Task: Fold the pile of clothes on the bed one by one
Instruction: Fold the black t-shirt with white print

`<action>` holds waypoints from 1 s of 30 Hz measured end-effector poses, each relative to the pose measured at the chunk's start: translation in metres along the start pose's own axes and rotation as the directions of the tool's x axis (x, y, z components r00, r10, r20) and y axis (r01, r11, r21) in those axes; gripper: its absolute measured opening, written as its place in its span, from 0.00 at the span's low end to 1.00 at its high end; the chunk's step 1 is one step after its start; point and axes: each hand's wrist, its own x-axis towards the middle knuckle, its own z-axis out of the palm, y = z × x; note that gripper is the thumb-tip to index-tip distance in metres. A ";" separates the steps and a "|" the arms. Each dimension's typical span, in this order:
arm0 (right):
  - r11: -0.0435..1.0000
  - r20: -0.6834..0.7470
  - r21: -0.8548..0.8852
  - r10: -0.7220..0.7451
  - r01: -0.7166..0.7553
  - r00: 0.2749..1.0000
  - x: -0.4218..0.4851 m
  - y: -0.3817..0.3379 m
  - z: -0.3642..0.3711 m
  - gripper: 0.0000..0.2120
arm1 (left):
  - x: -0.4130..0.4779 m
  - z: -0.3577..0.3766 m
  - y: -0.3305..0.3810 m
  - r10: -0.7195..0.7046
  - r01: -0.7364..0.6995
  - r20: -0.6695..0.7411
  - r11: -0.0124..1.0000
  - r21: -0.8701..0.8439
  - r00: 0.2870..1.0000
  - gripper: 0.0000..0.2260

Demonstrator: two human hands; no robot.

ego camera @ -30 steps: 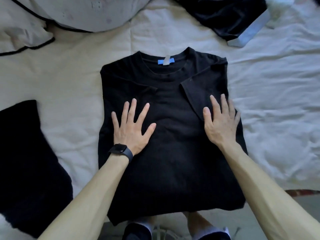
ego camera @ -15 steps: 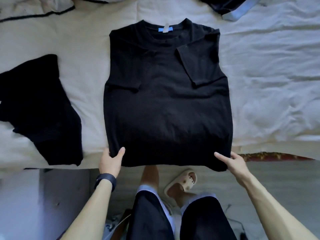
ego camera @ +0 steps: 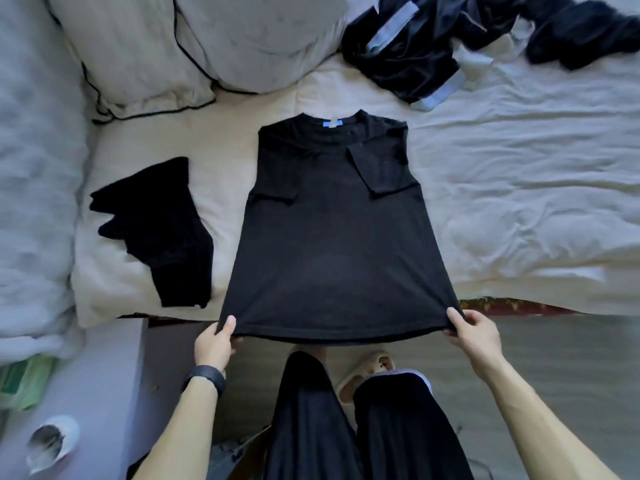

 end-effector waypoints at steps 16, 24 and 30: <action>0.961 0.002 0.213 0.179 -0.175 0.984 -0.085 -0.005 -0.058 0.09 | -0.090 -0.050 -0.002 -0.303 0.271 -0.004 0.857 -0.439 0.953 0.14; 0.947 -0.009 0.309 0.097 -0.089 0.995 -0.076 -0.048 -0.067 0.06 | -0.080 -0.071 0.044 -0.063 0.109 0.145 0.937 -0.331 0.987 0.14; 0.894 0.103 0.445 0.008 -0.053 0.995 -0.046 -0.132 -0.051 0.07 | -0.065 -0.062 0.127 0.074 -0.011 0.201 0.955 -0.298 0.977 0.11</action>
